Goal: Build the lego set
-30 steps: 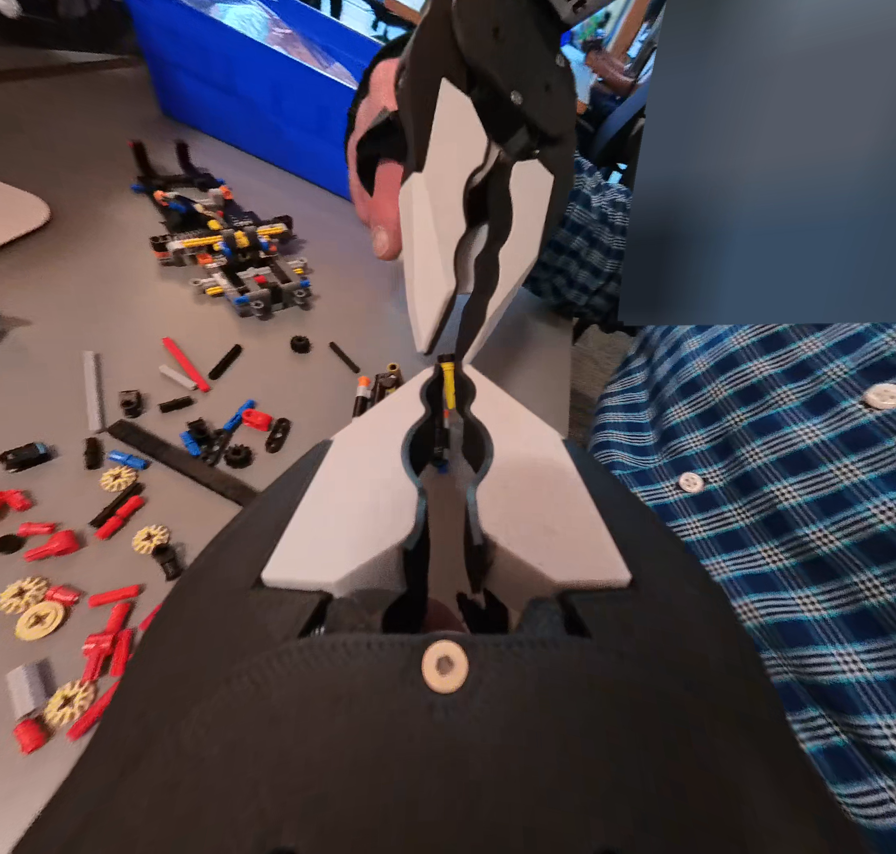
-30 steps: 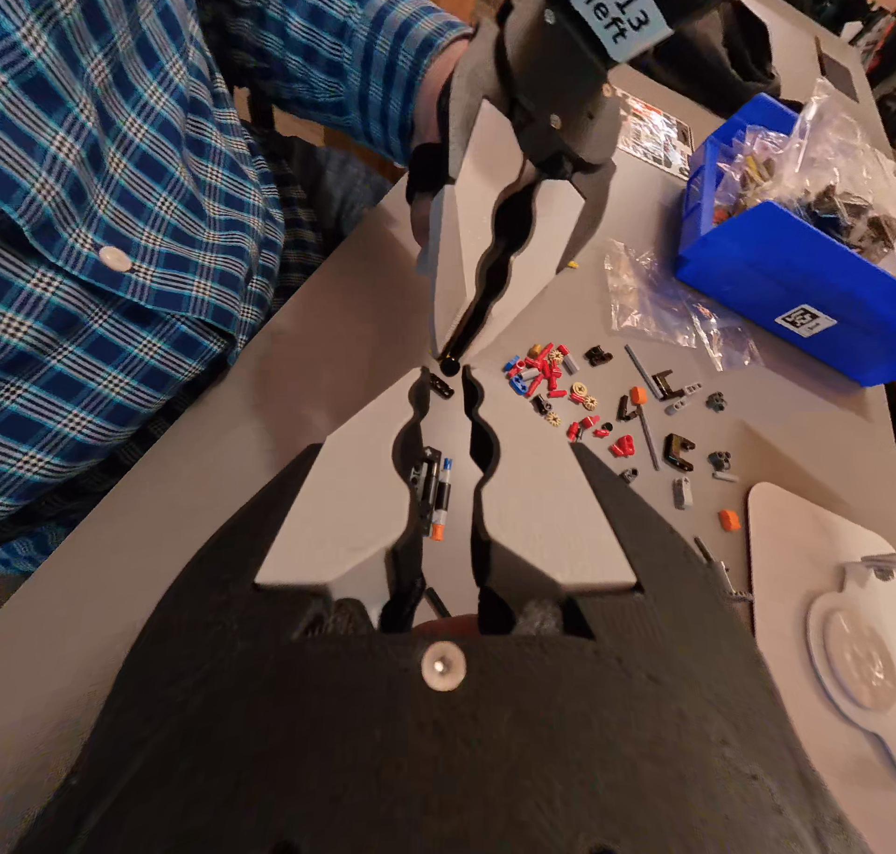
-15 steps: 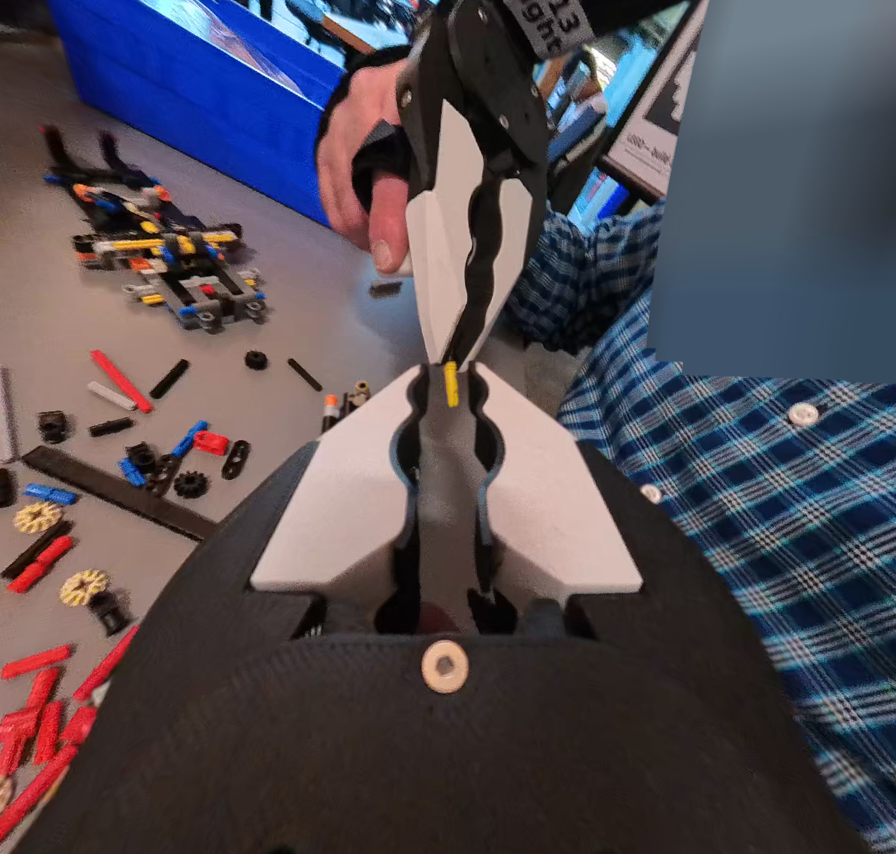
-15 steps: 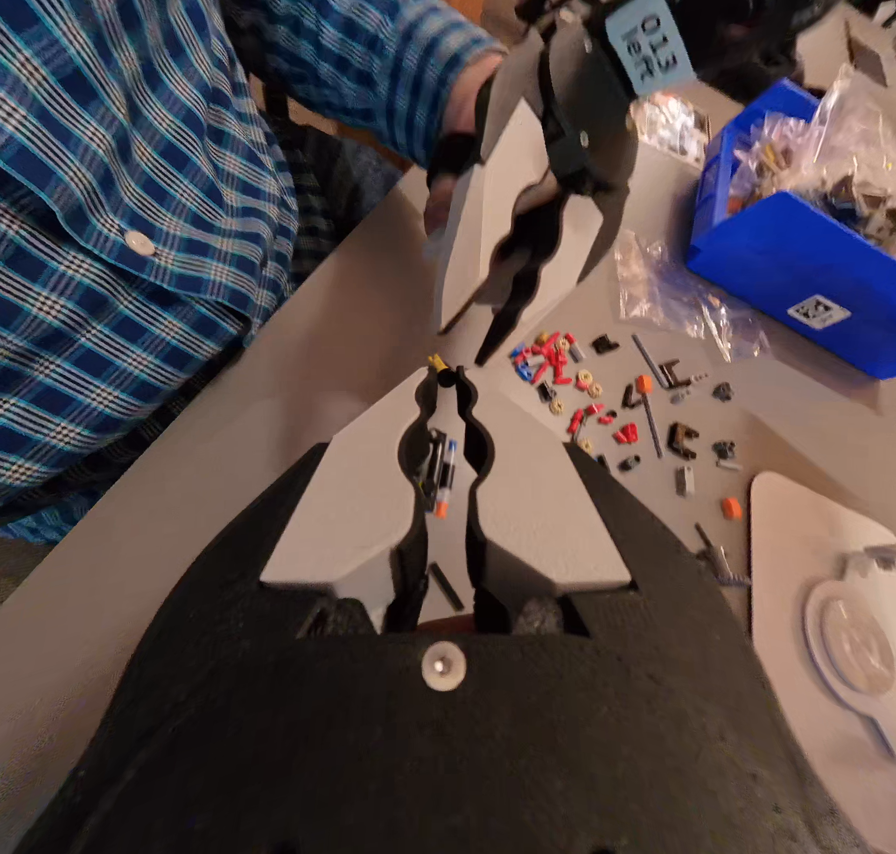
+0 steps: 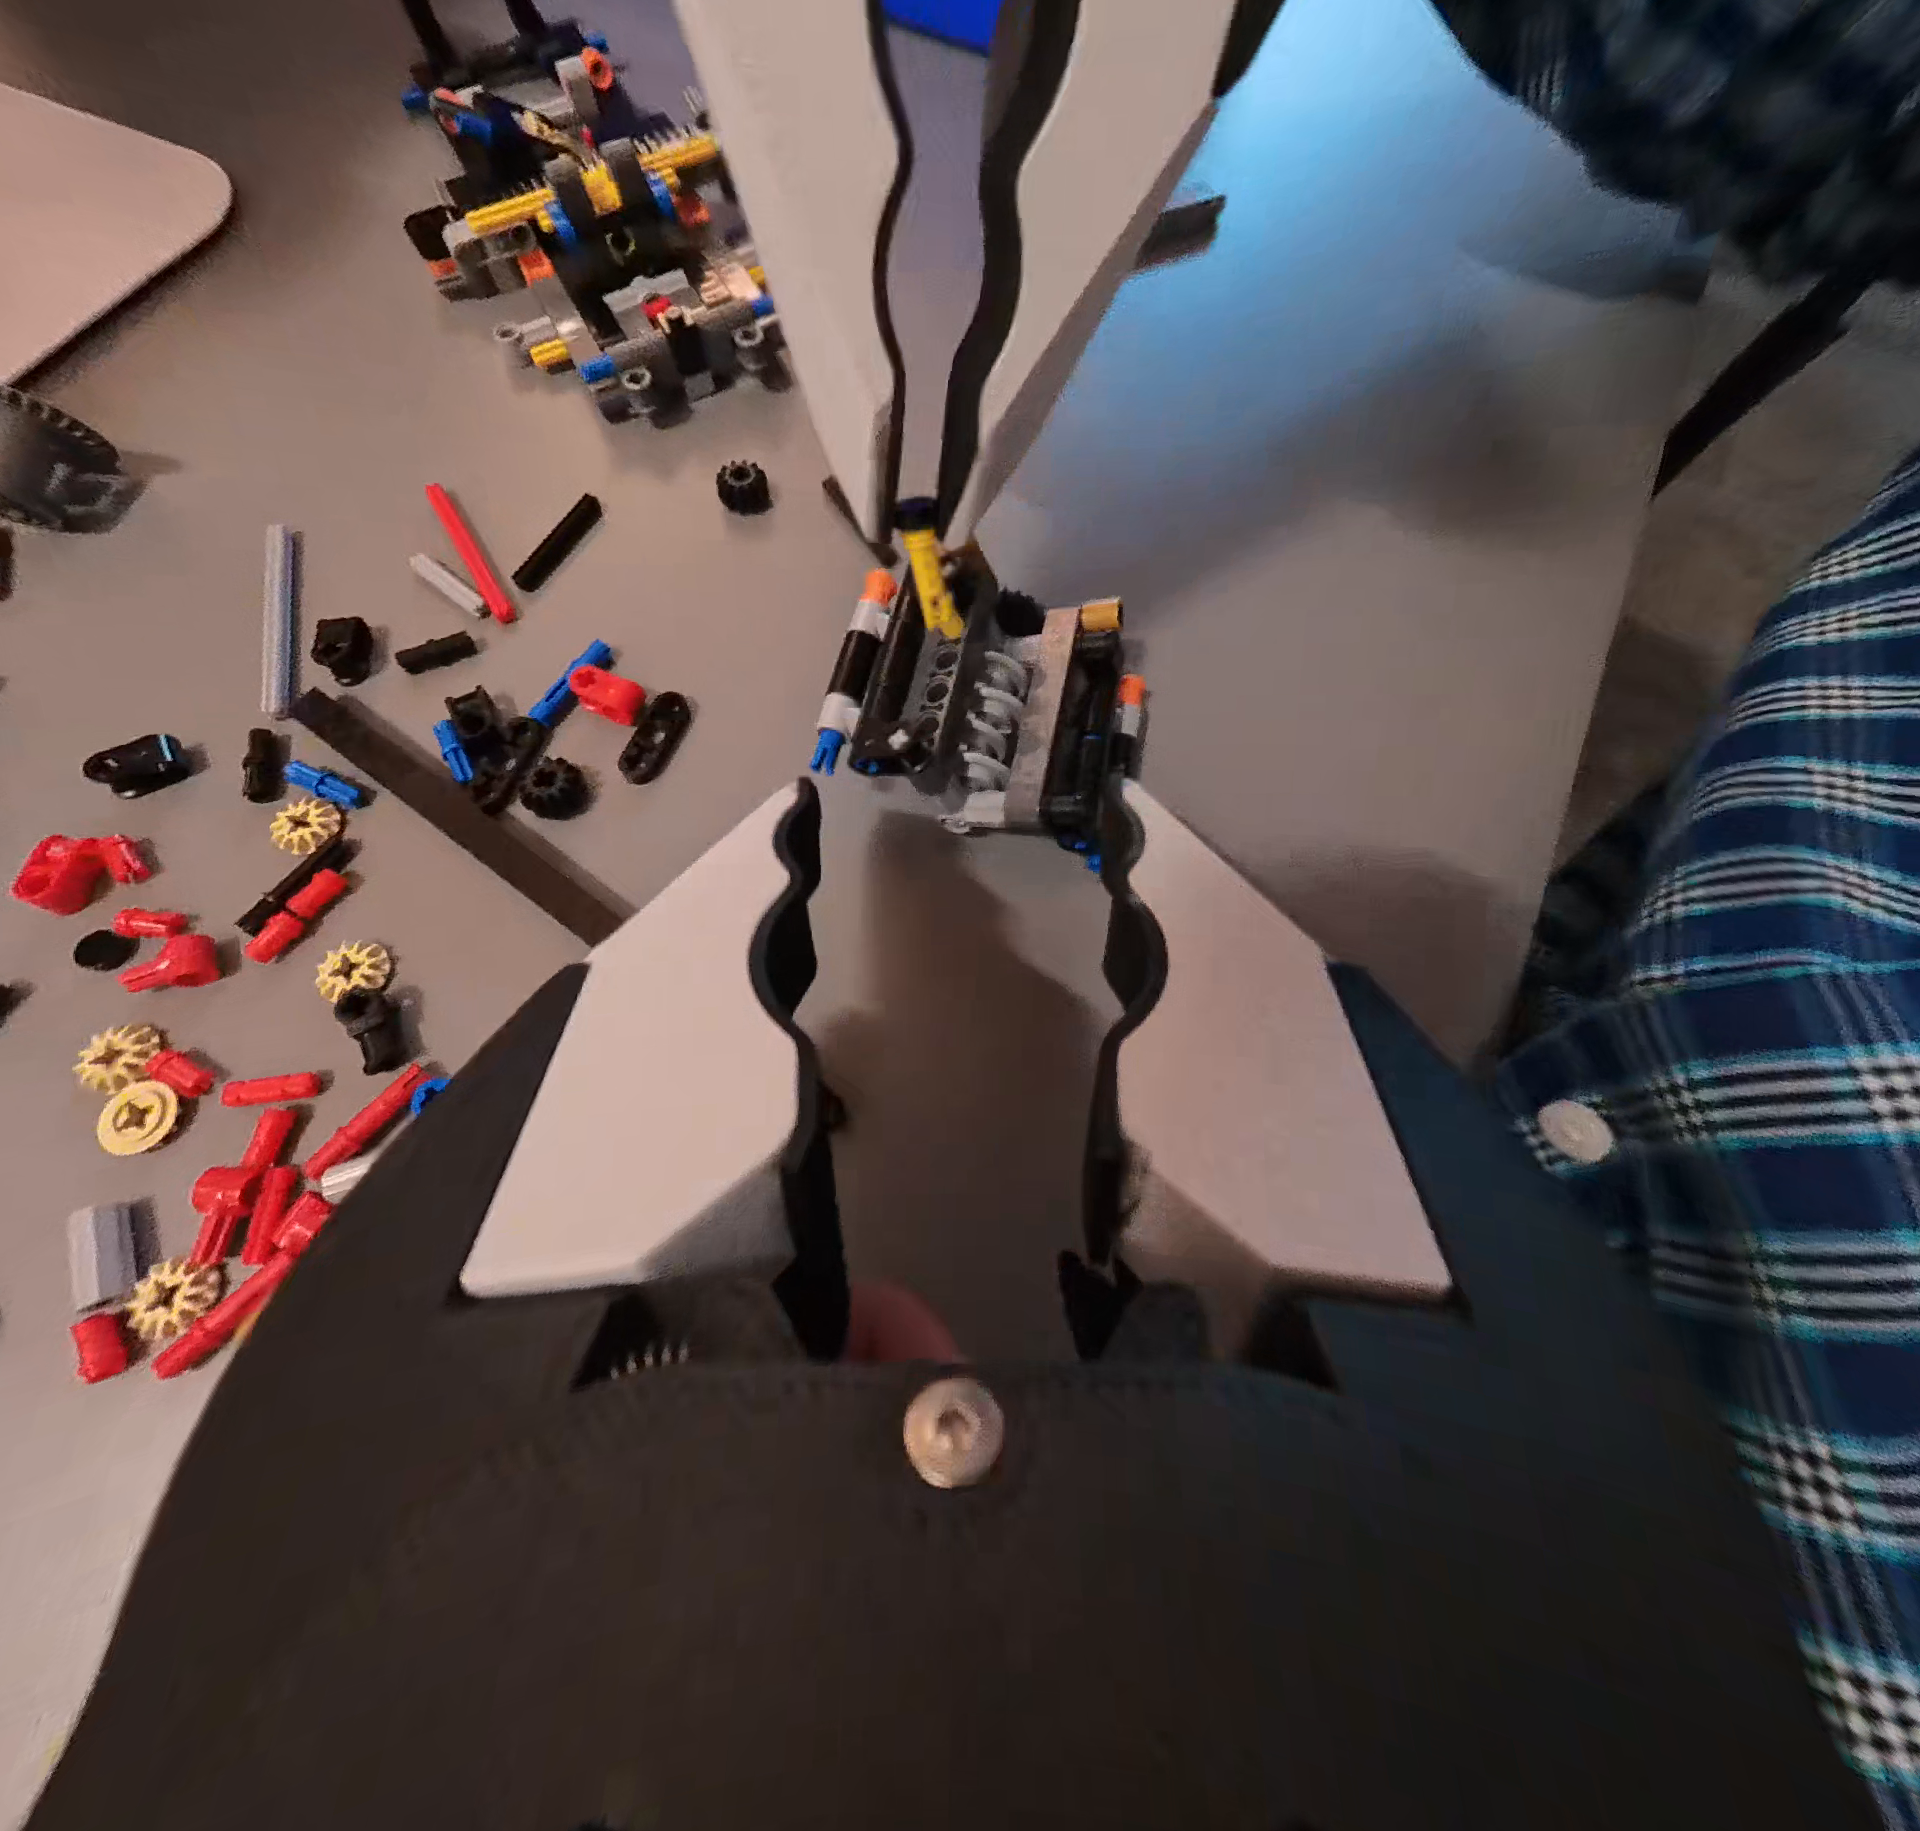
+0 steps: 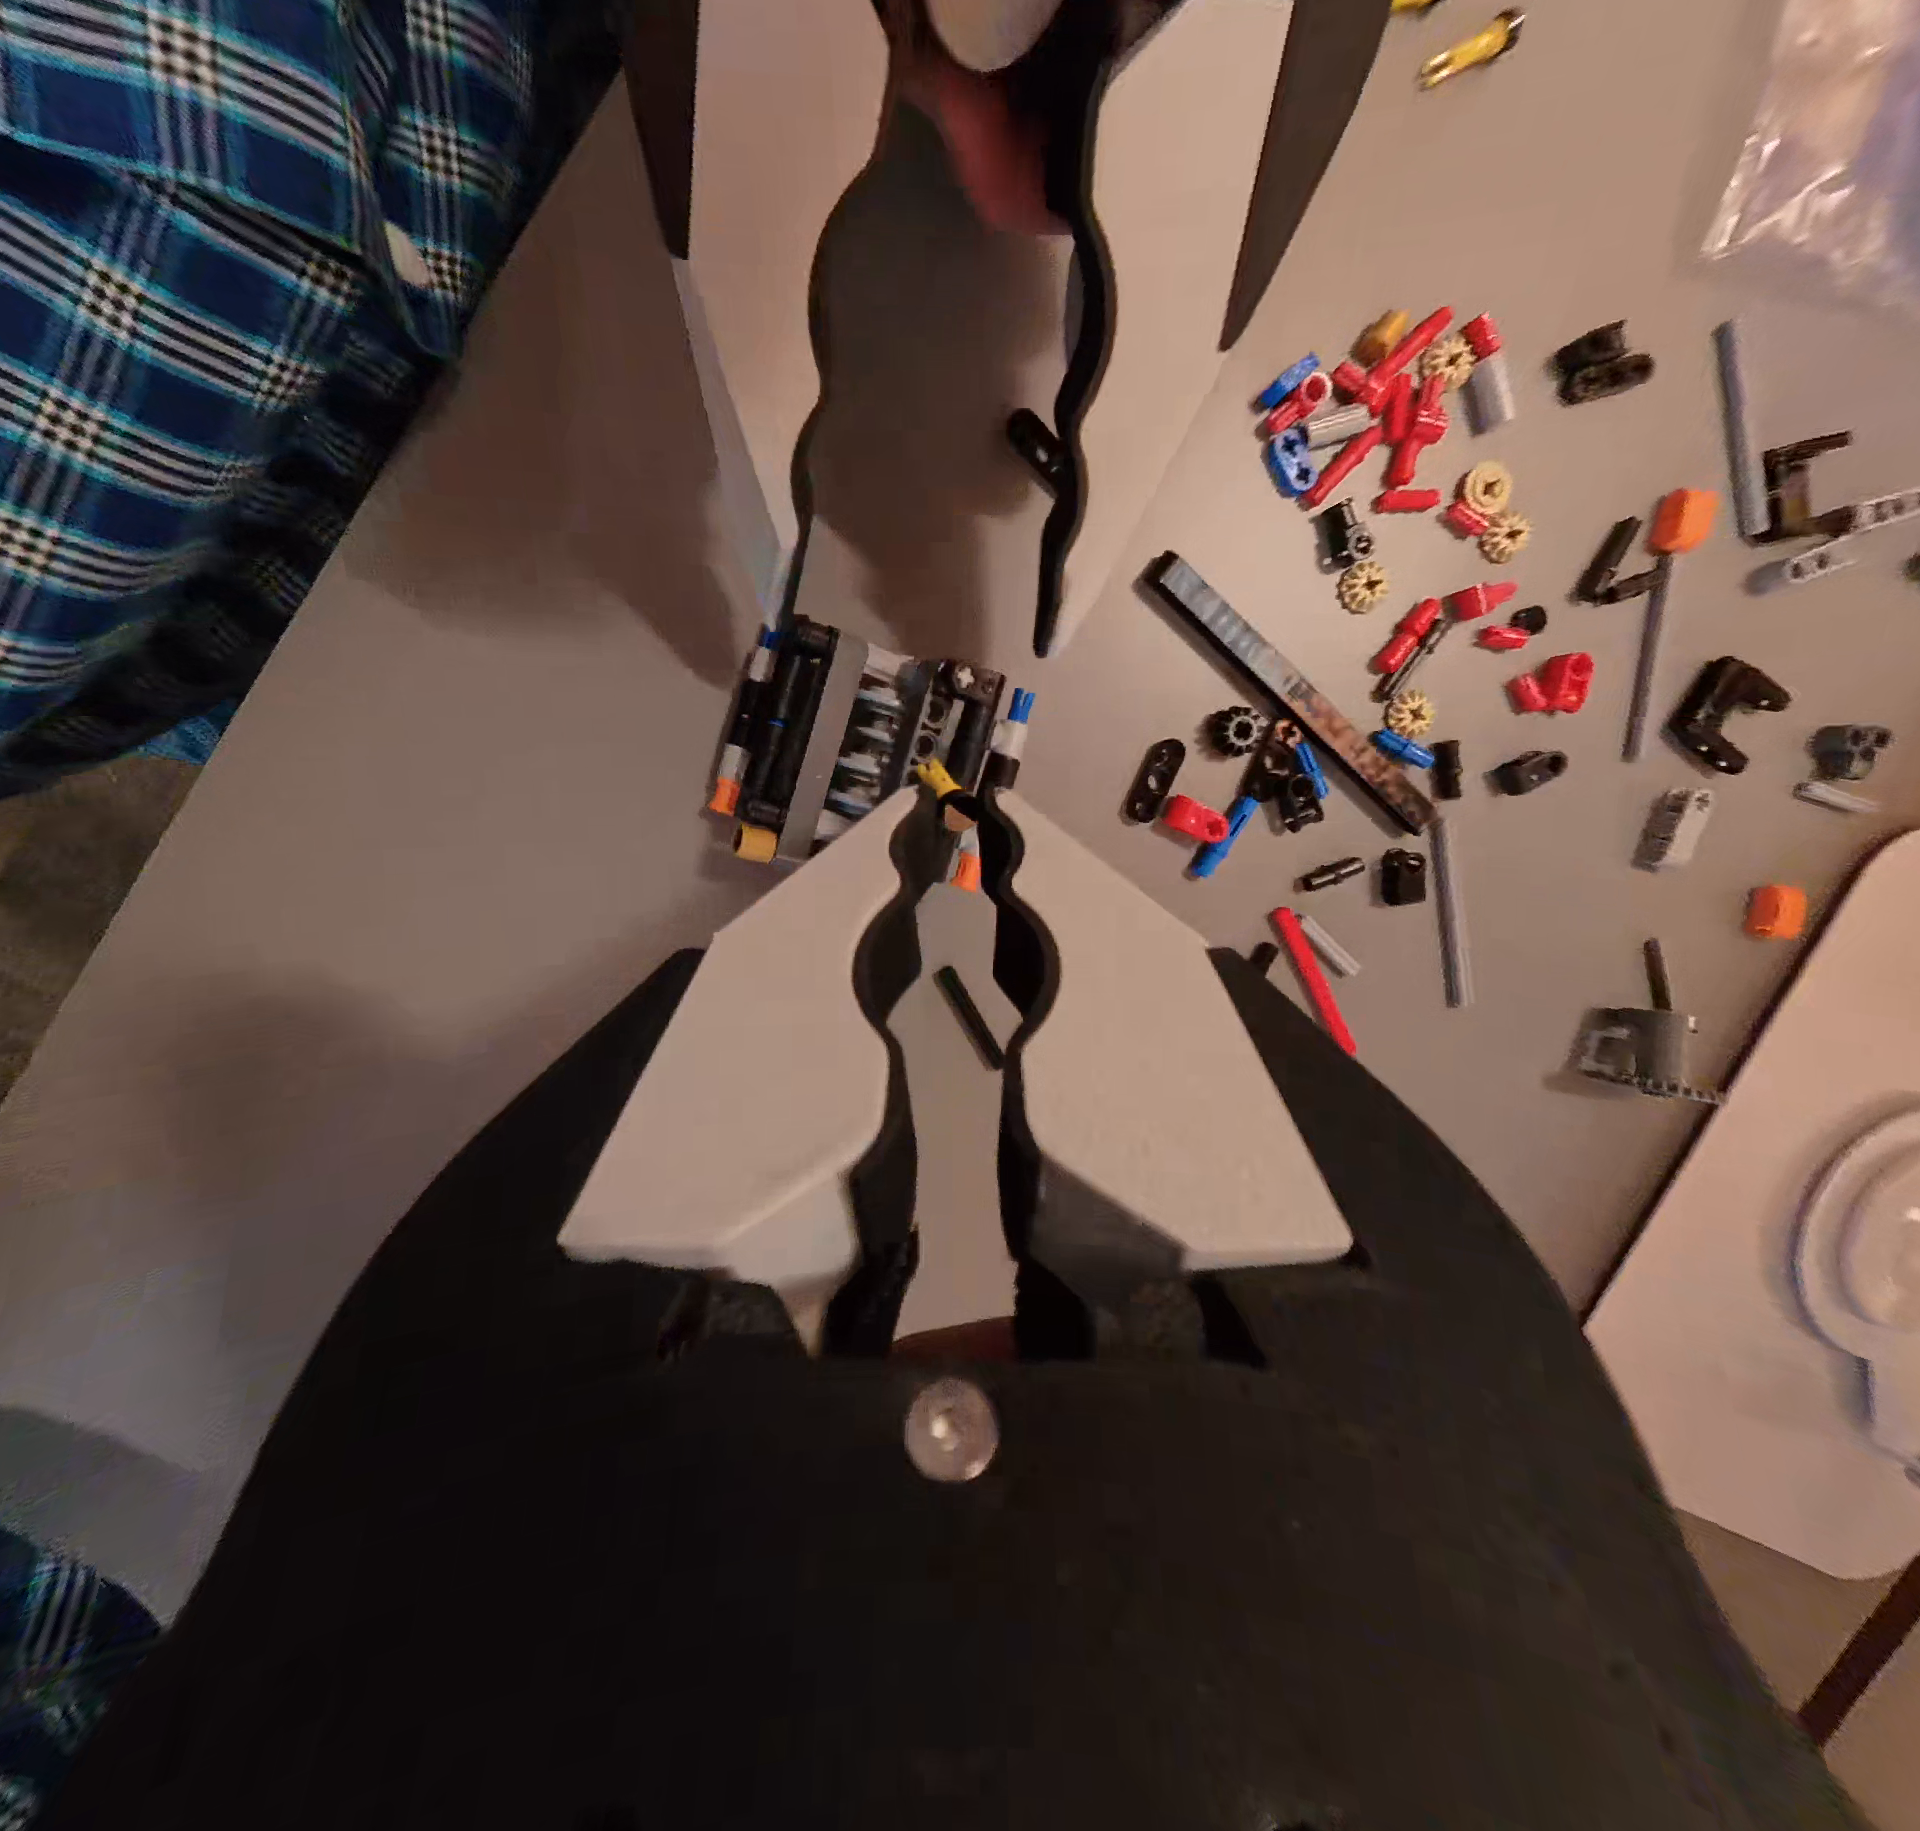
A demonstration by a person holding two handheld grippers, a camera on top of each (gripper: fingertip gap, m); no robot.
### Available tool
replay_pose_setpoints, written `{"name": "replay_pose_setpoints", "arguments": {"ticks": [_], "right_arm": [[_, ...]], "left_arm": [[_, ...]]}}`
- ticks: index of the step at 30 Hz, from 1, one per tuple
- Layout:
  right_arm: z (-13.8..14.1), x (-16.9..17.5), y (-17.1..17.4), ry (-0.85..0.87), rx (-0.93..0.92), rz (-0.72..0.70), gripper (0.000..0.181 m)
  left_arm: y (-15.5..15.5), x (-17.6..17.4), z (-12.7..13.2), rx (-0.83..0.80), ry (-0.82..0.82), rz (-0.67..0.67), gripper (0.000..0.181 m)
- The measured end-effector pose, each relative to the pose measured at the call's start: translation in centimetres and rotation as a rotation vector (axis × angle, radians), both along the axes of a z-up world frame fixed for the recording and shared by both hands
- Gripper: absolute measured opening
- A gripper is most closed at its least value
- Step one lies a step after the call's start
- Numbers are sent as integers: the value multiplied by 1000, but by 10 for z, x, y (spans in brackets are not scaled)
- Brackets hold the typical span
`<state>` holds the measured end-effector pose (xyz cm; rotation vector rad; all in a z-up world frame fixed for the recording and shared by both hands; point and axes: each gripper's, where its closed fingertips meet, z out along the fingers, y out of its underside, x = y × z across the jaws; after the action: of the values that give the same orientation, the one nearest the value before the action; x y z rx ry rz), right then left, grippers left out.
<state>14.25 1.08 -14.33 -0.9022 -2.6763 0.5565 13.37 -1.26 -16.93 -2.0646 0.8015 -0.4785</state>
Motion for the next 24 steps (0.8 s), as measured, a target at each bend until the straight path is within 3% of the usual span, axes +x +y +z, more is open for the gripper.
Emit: {"name": "replay_pose_setpoints", "arguments": {"ticks": [1,13,24], "right_arm": [[-2,0,-1,-21,7,7,5],[-13,1,3,-167,126,61,5],[-17,6,2,-235,94,106,5]], "left_arm": [[2,-1,-2,7,23,8,52],[2,3,-12,-19,92,-10,49],[2,6,-16,-30,113,-27,44]]}}
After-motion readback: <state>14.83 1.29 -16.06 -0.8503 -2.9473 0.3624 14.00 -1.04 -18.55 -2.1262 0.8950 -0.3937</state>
